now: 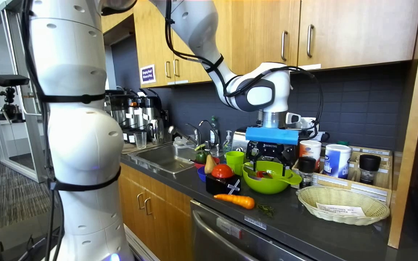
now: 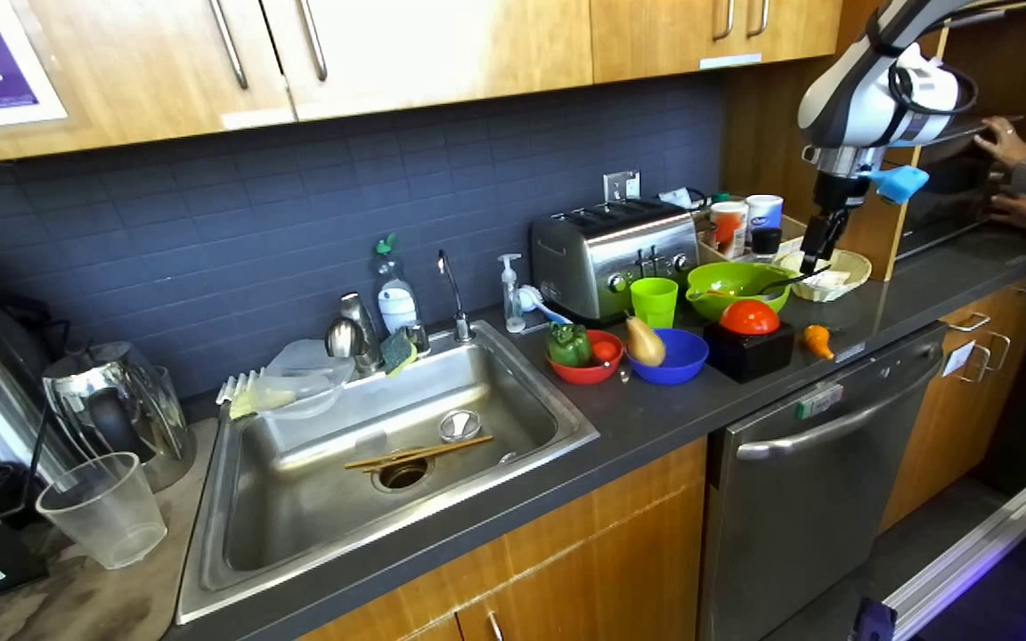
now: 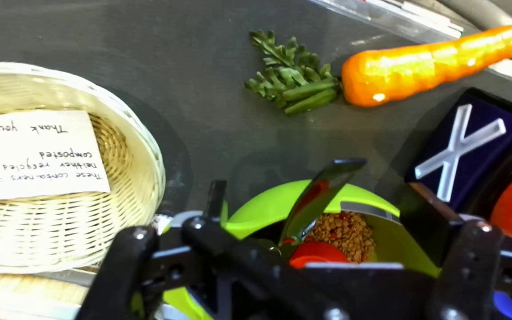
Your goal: Remove the spoon from the green bowl, put it in the white basket and then lift the orange plush toy.
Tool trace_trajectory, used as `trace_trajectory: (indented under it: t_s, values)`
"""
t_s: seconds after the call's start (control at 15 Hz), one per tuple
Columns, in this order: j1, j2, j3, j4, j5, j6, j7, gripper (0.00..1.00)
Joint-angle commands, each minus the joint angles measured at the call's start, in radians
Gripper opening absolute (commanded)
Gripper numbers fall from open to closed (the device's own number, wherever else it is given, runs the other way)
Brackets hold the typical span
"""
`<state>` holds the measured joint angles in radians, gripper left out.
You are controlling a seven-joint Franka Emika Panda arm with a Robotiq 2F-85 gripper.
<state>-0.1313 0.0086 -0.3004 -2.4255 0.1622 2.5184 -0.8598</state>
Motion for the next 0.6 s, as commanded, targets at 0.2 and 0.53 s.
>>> trace_trajectory:
  t_s: [0.2,0.53]
  values:
    - [-0.062,0.052,0.038,0.046,-0.229,-0.015,-0.014,1.0]
    - [-0.059,0.024,0.05,0.053,-0.401,-0.039,0.032,1.0]
